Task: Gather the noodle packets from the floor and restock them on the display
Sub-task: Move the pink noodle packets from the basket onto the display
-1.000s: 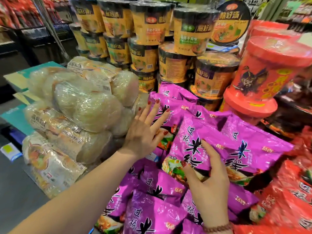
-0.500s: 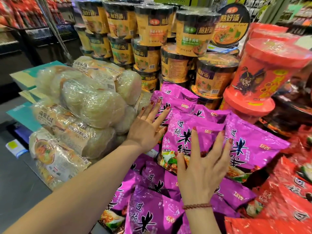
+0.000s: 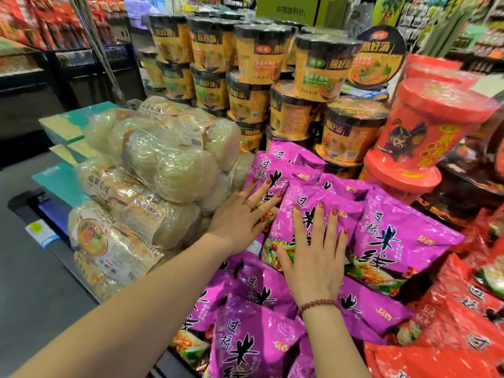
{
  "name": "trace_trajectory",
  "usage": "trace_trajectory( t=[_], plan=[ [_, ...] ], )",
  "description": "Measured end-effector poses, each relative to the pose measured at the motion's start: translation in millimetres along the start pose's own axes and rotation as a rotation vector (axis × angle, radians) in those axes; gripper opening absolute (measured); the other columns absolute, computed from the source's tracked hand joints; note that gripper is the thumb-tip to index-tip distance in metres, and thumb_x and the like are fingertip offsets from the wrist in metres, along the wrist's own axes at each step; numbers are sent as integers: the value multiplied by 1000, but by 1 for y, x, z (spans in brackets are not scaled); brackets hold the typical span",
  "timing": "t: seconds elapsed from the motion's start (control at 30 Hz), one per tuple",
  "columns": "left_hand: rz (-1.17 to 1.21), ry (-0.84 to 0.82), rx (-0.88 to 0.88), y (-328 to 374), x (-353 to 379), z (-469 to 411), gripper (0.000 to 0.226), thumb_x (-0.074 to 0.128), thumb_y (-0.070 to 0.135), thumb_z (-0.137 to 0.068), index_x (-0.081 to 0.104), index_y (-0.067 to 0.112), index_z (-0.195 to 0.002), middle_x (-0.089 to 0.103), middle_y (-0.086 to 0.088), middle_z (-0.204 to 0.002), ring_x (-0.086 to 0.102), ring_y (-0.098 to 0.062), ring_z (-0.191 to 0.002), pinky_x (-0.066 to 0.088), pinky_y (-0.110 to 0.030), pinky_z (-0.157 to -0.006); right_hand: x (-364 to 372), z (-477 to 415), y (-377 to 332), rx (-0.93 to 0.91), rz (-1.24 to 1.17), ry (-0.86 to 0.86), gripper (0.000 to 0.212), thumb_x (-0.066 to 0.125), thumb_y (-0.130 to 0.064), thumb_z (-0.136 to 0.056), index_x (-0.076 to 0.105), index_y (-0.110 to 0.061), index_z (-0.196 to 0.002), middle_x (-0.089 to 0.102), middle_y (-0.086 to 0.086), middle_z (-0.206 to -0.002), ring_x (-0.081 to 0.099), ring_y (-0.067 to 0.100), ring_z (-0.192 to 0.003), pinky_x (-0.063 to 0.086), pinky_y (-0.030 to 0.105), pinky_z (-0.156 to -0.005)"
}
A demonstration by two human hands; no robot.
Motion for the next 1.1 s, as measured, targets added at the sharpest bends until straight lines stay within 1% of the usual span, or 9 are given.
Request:
trace_trajectory(
  t=[0.1, 0.2, 0.27, 0.33, 0.47, 0.57, 0.7, 0.83, 1.1],
  plan=[
    [128, -6, -30, -4, -9, 20, 61, 38, 39, -101, 12, 29, -155, 2, -4, -164, 6, -27, -150, 15, -41, -121, -10, 4, 1, -6, -46, -22, 80, 68, -49, -80, 35, -24, -148, 27, 15, -155, 23, 36, -143, 14, 51, -116],
    [312, 102, -25, -10, -26, 61, 57, 43, 36, -90, 45, 14, -143, 39, -17, -150, 40, -36, -136, 44, -49, -104, -26, 14, -8, -43, -202, 2, 65, 66, -37, -85, 43, -18, -143, 37, 13, -150, 33, 35, -138, 25, 51, -115],
    [358, 156, -56, -17, -31, 101, 51, 46, 35, -89, 50, 14, -135, 50, -14, -140, 51, -33, -125, 53, -47, -90, -41, 28, -29, -109, -299, 44, 56, 58, -36, -87, 46, -17, -138, 45, 13, -143, 42, 33, -130, 35, 51, -109],
    [377, 237, -87, -23, -40, 145, 45, 50, 31, -88, 53, 14, -130, 57, -13, -132, 56, -31, -118, 57, -44, -80, -52, 46, -59, -196, -379, 54, 54, 49, -40, -86, 47, -18, -135, 49, 10, -137, 47, 30, -124, 38, 47, -106],
    [380, 370, -194, -47, -58, 237, 40, 50, 27, -88, 52, 16, -127, 61, -12, -126, 57, -28, -113, 55, -33, -78, -60, 87, -123, -379, -545, 14, 50, 52, -37, -85, 51, -18, -131, 56, 5, -129, 51, 25, -117, 33, 36, -107],
    [339, 405, -331, -69, -57, 309, 38, 50, 29, -90, 54, 16, -125, 62, -11, -121, 60, -28, -109, 54, -34, -83, -59, 123, -170, -499, -613, -51, 50, 58, -35, -81, 54, -18, -128, 57, 3, -127, 53, 23, -115, 36, 34, -102],
    [313, 300, -569, -101, -30, 411, 43, 47, 37, -91, 61, 14, -125, 62, -6, -122, 58, -27, -112, 56, -42, -85, -53, 176, -232, -665, -642, -170, 53, 59, -41, -80, 52, -21, -128, 57, 2, -126, 53, 23, -115, 44, 38, -97],
    [286, 219, -789, -119, -18, 502, 49, 49, 40, -86, 64, 12, -123, 63, -6, -121, 60, -27, -112, 55, -40, -87, -37, 225, -288, -798, -641, -310, 54, 54, -46, -83, 54, -19, -130, 55, 3, -129, 52, 23, -119, 46, 41, -100],
    [337, 106, -1083, -127, 44, 629, 56, 49, 46, -81, 62, 12, -125, 62, -10, -122, 59, -30, -109, 56, -45, -83, 46, 289, -356, -851, -642, -628, 62, 59, -46, -78, 54, -15, -132, 55, 8, -132, 51, 27, -122, 47, 43, -99]
  ],
)
Point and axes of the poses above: each hand's wrist, its own z-axis away from the middle knuckle, its own x-axis out of the palm, y = z × x, the point moved 10 cm from there along -z, towards the middle knuckle
